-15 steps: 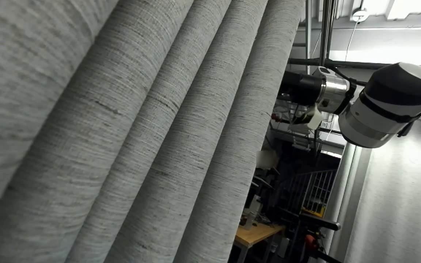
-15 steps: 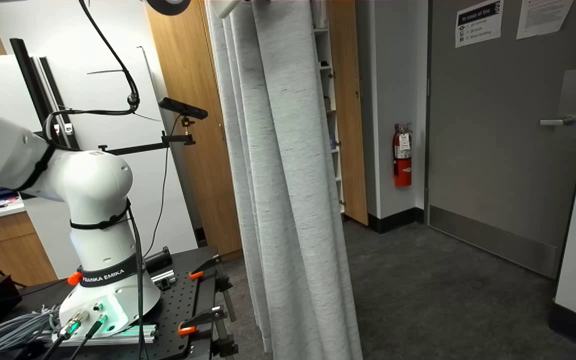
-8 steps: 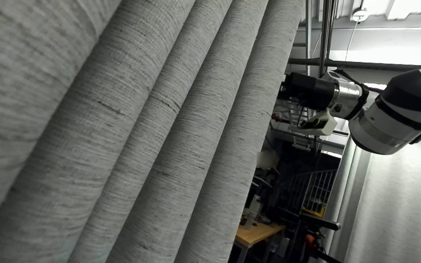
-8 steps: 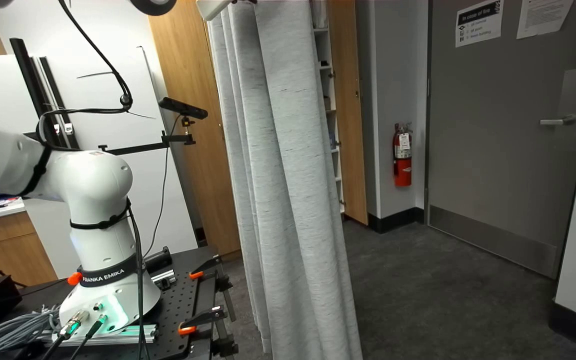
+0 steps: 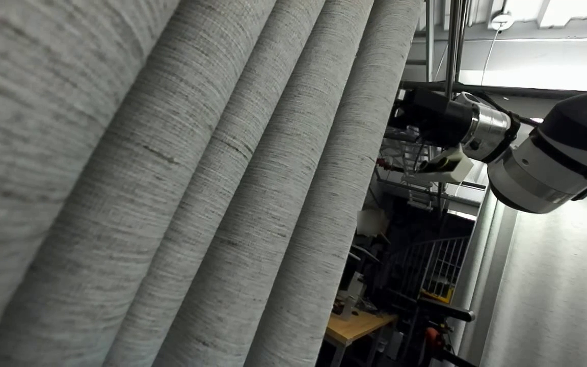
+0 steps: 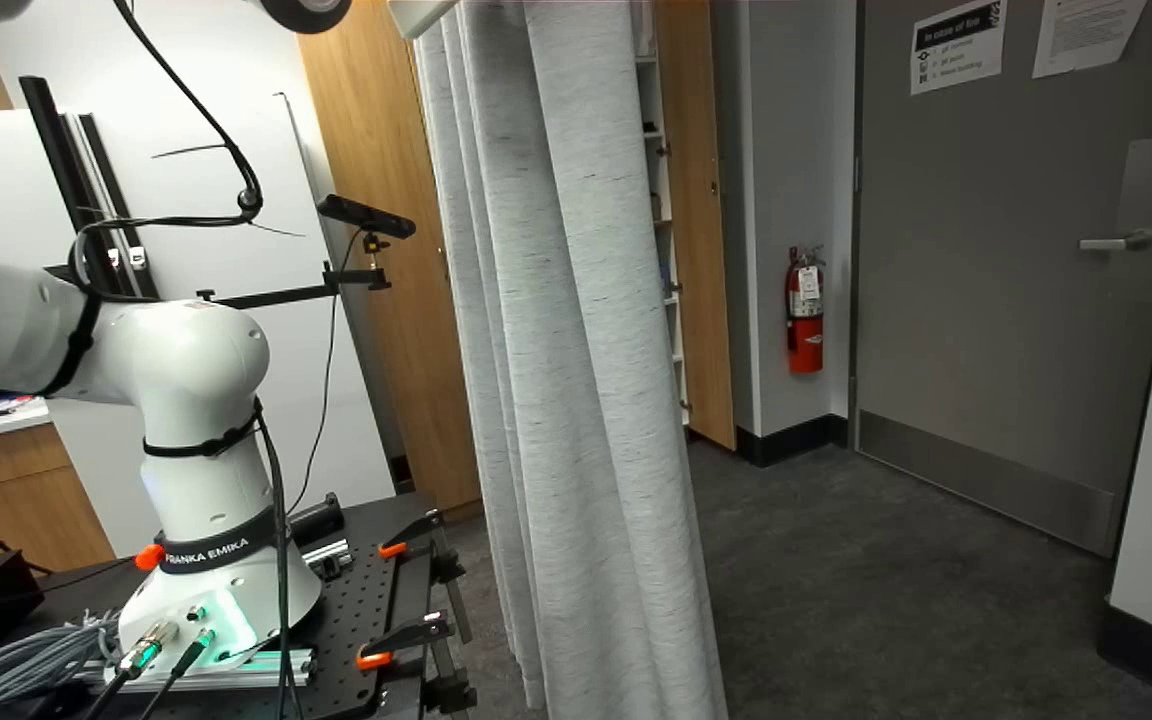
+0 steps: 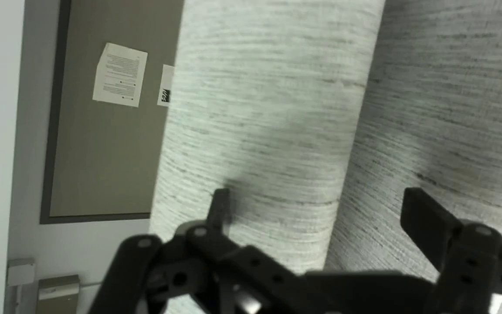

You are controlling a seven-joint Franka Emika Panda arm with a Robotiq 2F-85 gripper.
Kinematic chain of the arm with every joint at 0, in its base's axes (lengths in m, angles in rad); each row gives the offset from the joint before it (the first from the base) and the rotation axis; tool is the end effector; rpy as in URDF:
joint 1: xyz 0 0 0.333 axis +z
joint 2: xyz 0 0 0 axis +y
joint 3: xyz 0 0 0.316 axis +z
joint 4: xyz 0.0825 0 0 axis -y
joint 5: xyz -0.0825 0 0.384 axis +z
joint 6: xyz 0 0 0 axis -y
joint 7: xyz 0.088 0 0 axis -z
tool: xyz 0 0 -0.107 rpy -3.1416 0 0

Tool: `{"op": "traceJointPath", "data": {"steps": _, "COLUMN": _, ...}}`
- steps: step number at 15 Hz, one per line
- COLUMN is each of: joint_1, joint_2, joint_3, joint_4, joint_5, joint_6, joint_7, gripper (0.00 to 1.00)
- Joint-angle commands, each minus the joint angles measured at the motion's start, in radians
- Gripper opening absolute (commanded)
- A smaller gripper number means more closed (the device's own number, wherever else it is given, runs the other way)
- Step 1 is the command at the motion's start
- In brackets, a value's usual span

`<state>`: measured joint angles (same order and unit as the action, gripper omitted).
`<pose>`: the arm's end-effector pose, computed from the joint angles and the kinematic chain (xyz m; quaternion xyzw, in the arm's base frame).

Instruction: Slide the curtain to the right to close it

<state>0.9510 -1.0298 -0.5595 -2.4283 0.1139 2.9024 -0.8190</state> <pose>0.3501 0.0027 0.7224 -0.6622 -0.3434 -0.6454 0.1643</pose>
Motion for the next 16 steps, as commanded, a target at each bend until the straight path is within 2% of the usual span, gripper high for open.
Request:
{"op": "traceJointPath", "data": {"steps": 1, "joint_1": 0.157, "joint_2": 0.082, "joint_3": -0.015, "joint_4": 0.067, "joint_5": -0.015, "joint_6": 0.086, "joint_7": -0.012, "gripper": 1.0}}
{"op": "traceJointPath", "data": {"steps": 3, "joint_1": 0.217, "joint_2": 0.117, "joint_3": -0.029, "joint_4": 0.086, "joint_5": -0.024, "joint_6": 0.114, "joint_7": -0.005, "gripper": 1.0}}
{"op": "traceJointPath", "data": {"steps": 4, "joint_1": 0.232, "joint_2": 0.136, "joint_3": -0.036, "joint_4": 0.095, "joint_5": -0.028, "joint_6": 0.128, "joint_7": 0.003, "gripper": 0.75}}
{"op": "traceJointPath", "data": {"steps": 5, "joint_1": 0.242, "joint_2": 0.146, "joint_3": -0.045, "joint_4": 0.098, "joint_5": -0.034, "joint_6": 0.137, "joint_7": 0.004, "gripper": 0.73}}
{"op": "traceJointPath", "data": {"steps": 14, "joint_1": 0.048, "joint_2": 0.227, "joint_3": -0.082, "joint_4": 0.088, "joint_5": -0.095, "joint_6": 0.263, "joint_7": 0.103, "gripper": 0.04}}
{"op": "traceJointPath", "data": {"steps": 15, "joint_1": 0.028, "joint_2": 0.236, "joint_3": -0.08, "joint_4": 0.09, "joint_5": -0.1, "joint_6": 0.275, "joint_7": 0.115, "gripper": 0.0}}
{"op": "traceJointPath", "data": {"steps": 16, "joint_1": 0.002, "joint_2": 0.251, "joint_3": -0.076, "joint_4": 0.094, "joint_5": -0.107, "joint_6": 0.285, "joint_7": 0.132, "gripper": 0.0}}
